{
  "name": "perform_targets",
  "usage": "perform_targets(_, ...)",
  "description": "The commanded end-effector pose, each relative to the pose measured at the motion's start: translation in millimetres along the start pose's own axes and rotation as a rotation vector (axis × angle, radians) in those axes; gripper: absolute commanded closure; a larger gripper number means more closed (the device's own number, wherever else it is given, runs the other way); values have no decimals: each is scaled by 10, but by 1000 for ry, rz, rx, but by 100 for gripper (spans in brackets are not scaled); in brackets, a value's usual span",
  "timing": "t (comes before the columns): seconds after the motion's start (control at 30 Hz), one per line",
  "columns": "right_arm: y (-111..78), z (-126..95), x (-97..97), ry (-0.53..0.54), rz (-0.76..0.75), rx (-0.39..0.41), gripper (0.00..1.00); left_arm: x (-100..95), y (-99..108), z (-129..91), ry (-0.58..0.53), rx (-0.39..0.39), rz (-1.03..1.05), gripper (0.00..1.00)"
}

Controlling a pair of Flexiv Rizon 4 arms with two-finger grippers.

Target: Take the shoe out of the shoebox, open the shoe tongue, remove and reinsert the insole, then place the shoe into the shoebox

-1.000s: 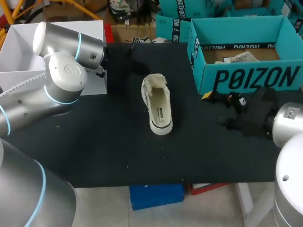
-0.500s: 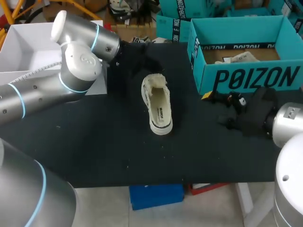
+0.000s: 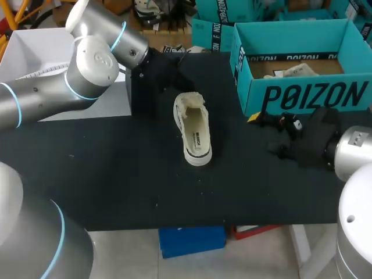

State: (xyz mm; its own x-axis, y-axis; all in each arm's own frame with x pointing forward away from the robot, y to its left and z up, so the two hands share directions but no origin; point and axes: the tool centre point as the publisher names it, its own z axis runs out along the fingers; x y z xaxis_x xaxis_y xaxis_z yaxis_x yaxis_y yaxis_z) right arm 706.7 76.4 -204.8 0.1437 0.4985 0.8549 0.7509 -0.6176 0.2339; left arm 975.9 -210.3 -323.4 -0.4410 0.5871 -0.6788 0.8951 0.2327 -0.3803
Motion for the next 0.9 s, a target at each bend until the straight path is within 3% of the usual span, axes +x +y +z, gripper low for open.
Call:
perform_targets(0.03,1,0,-72,57,16,215,0,77,-80,-72,12,-9,-6,100)
perform_targets(0.3,1,0,-72,57,16,215,0,204,-152,33,33,-3,-13,100)
perform_targets(0.9,1,0,-72,57,16,215,0,263,-216,172,69,7,-13,100)
